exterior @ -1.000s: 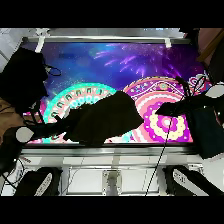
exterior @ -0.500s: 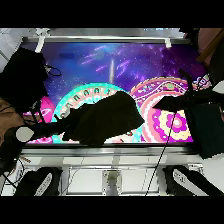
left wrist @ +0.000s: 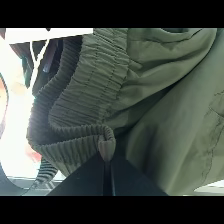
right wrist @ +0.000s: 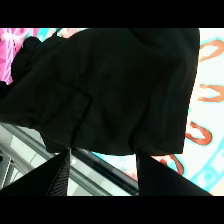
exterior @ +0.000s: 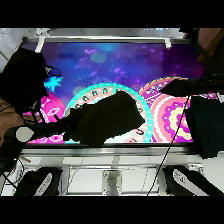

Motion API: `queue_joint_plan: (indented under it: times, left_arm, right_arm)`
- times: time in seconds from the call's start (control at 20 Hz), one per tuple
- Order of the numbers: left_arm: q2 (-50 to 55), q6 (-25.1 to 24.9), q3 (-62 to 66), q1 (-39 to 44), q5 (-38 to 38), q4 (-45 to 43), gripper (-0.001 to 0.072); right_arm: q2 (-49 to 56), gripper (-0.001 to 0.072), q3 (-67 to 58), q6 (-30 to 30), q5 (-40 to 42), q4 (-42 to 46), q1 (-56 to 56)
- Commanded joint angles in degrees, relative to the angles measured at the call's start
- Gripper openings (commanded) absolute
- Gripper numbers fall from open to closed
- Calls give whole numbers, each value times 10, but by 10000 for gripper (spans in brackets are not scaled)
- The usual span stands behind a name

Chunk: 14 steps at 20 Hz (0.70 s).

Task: Fold the clothes and pants, and hang the long-sleeved shirts on hangers.

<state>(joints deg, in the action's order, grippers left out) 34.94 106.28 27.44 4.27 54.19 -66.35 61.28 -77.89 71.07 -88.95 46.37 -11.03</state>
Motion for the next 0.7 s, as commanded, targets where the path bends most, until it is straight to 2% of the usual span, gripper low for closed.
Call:
queue_joint_plan:
  times: [0.0, 0.15, 0.3, 0.35, 0.4, 0.5, 0.65]
  left_arm:
    - [0, 0, 0, 0, 0, 0, 25]
    - [0, 0, 0, 0, 0, 0, 25]
    - [0, 0, 0, 0, 0, -4, 24]
    - [0, 0, 0, 0, 0, -12, 24]
    - [0, 0, 0, 0, 0, -13, 25]
    - [0, 0, 0, 0, 0, -13, 25]
    - [0, 0, 0, 0, 0, -13, 25]
  right_arm:
    - [0, 444, -47, 0, 0, 0, 0]
    - [0, 445, -71, 0, 9, -2, 0]
    - [0, 444, -81, 9, 95, -5, 0]
    - [0, 444, -82, 15, 98, -5, 0]
    - [0, 444, -82, 3, 69, -2, 0]
    - [0, 445, -75, -74, 16, 14, 1]
    - [0, 444, -15, -99, 26, 31, 14]
